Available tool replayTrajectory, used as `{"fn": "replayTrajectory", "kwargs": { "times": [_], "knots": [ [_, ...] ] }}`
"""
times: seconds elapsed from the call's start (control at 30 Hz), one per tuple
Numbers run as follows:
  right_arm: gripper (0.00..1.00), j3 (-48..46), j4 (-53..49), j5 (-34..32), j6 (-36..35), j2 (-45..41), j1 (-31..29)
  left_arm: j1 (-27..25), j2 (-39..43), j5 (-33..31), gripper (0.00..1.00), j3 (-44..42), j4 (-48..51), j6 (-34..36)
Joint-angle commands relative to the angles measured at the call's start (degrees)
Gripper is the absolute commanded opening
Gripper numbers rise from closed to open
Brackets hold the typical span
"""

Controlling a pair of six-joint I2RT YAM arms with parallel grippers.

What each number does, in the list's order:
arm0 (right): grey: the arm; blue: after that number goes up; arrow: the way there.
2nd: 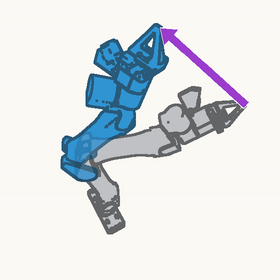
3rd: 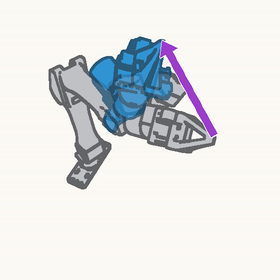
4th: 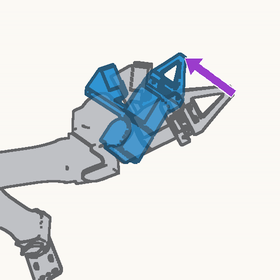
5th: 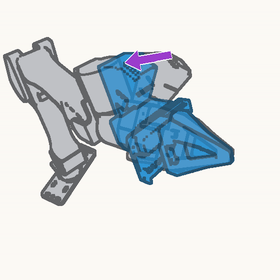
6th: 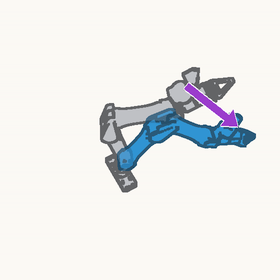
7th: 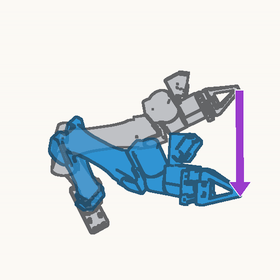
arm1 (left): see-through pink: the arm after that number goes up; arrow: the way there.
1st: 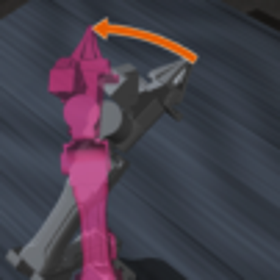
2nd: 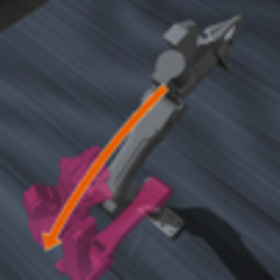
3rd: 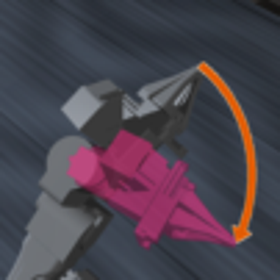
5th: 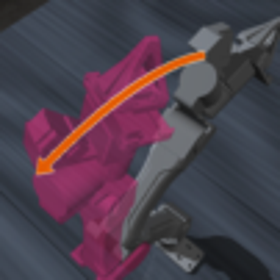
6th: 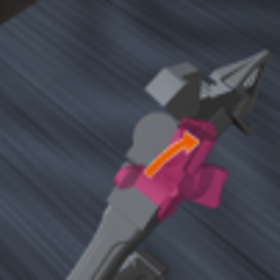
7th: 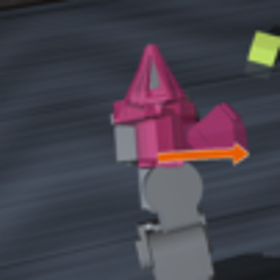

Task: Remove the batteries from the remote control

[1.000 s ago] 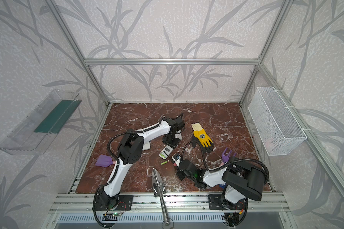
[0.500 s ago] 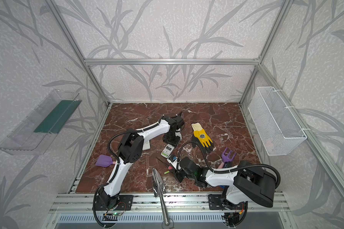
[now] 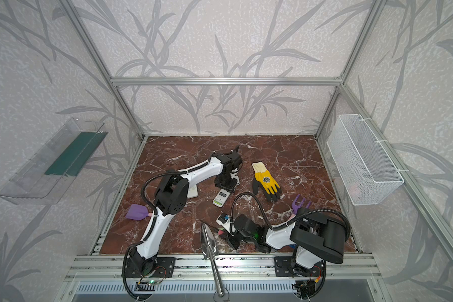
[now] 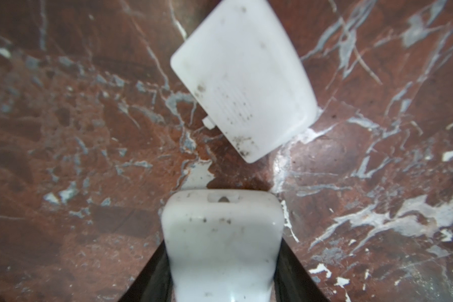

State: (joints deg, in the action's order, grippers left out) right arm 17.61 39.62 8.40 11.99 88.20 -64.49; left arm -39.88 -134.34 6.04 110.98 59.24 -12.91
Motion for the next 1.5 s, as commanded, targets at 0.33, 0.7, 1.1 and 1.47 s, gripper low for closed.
{"fn": "replayTrajectory", "kwargs": {
  "times": [0.33,0.7,1.1,1.47],
  "knots": [
    [0.0,2.1,-5.6,-4.1,-1.6,-4.5,0.0,0.9,-6.3,1.4,0.03,-3.2,-4.7,0.8],
    [0.0,8.6,-30.9,-15.2,-1.5,-16.3,0.3,1.8,-6.2,-0.5,0.37,-2.5,-3.9,0.6],
    [0.0,7.5,-41.2,-18.7,-0.4,-25.5,0.8,3.7,-4.5,-5.3,1.0,-0.8,-2.8,-1.5],
    [0.0,12.4,-48.0,-18.3,1.8,-21.9,2.4,6.6,-1.0,-9.9,0.99,-5.5,-3.2,-5.6]
  ]
}}
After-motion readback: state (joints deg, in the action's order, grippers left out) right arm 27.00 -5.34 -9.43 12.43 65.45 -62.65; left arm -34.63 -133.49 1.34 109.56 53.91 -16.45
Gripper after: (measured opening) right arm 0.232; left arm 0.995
